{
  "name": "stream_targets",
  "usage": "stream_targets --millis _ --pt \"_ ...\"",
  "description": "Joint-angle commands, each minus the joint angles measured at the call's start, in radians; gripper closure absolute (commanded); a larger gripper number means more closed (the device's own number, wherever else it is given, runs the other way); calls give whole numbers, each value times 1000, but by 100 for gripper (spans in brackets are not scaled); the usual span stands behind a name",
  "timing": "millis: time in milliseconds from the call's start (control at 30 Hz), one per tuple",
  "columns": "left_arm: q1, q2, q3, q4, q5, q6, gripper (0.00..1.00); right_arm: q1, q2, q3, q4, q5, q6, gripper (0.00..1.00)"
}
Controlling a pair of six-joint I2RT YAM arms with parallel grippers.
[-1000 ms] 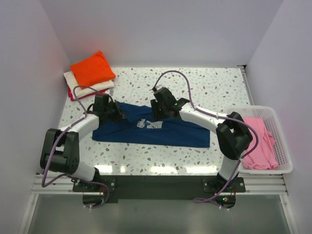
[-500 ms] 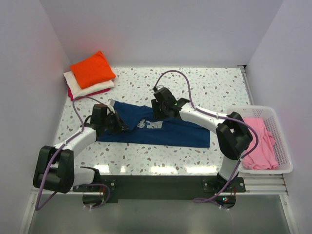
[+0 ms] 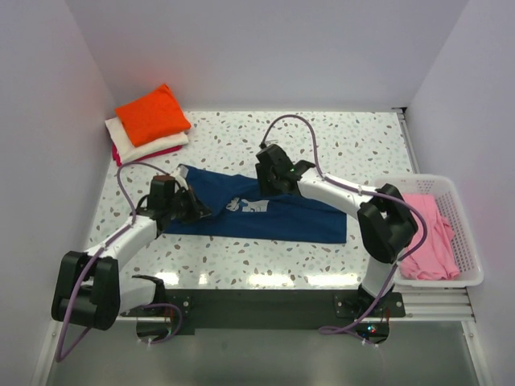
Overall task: Fold and stack the t-shirts
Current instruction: Fold the tshirt
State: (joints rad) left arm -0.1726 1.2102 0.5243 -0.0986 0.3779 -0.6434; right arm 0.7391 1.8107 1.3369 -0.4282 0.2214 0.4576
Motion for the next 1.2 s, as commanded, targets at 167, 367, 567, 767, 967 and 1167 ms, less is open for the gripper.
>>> stream_targets --millis 167,367,567,767,967,1167 --pt "-7 17 -15 36 9 2 100 -147 -34 -68 -20 44 76 50" --pt "-7 25 14 22 7 16 100 -168 24 -24 -52 38 92 45" --pt "-7 25 17 11 7 24 100 -167 58 -27 -40 41 95 46" --pt "-7 29 20 14 9 25 100 -161 85 -38 -17 32 72 46" --pt "-7 32 22 13 6 27 100 -152 72 -59 -4 27 73 55" --pt "-7 37 22 16 6 27 100 -147 49 -91 -1 26 75 59"
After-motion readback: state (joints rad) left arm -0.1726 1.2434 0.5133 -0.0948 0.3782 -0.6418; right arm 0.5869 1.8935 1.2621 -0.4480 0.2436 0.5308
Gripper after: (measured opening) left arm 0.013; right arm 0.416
